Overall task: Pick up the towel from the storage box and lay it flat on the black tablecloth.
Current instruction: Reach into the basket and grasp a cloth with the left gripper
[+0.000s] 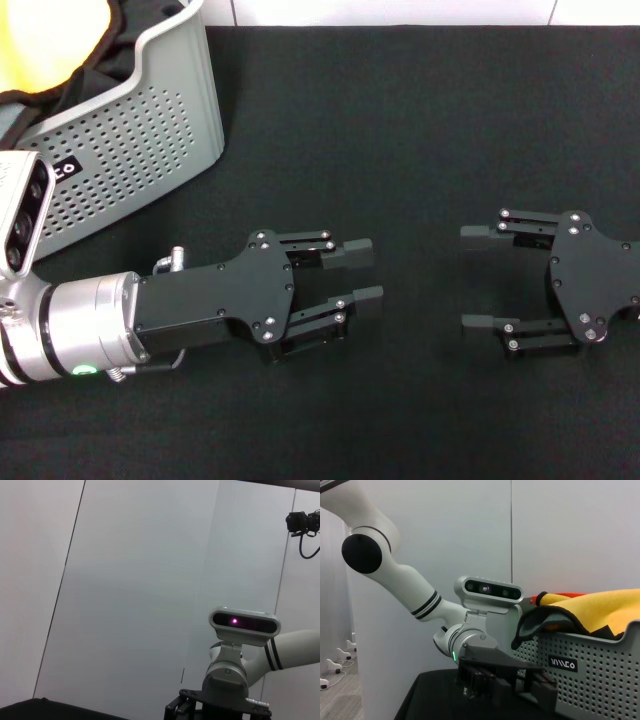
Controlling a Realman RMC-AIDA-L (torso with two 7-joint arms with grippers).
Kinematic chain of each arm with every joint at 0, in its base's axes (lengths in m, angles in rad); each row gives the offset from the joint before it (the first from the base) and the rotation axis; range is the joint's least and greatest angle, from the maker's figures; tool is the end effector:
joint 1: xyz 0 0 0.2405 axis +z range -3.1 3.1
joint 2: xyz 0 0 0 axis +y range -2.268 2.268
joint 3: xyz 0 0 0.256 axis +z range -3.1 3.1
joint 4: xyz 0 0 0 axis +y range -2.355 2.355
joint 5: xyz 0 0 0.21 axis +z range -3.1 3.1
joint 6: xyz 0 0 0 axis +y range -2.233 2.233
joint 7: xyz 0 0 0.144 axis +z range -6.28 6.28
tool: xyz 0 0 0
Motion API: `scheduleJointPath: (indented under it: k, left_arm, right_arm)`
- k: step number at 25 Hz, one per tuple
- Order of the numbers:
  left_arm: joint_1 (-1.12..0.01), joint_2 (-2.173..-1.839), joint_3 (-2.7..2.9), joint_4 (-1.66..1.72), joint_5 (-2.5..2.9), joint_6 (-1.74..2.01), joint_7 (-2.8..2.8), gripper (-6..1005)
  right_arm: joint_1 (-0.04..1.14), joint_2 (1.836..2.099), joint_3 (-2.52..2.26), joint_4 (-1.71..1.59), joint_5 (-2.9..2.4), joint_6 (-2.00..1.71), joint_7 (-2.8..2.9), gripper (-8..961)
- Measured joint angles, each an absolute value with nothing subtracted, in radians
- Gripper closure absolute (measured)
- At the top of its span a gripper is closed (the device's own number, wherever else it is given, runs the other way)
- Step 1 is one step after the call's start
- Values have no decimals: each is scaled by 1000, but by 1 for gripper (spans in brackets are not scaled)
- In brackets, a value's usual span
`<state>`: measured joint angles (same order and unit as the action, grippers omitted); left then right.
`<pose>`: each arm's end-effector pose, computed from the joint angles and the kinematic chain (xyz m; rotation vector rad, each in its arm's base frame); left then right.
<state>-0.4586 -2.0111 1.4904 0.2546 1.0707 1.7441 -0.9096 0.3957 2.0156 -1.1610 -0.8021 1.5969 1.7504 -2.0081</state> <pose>-0.2411 0.2552 -0.0418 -2.7514 -0.3620 -1.3235 0.2180 0.2865 0.0077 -2.9062 -0.0401 0.9817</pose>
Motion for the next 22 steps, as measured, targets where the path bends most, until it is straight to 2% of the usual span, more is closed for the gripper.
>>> scheduleJointPath:
  k: [11,22]
  left_arm:
    - [-446,-2009,1469,254,1063,1746,-901,553]
    - [-222,-2005,1151,346,1061,1756,-883,559]
  right_arm:
    - [392,2016,-1156,-800,1598,1750,-2008,175]
    - [392,2013,-1155,-774,1599,1748,-2025,180]
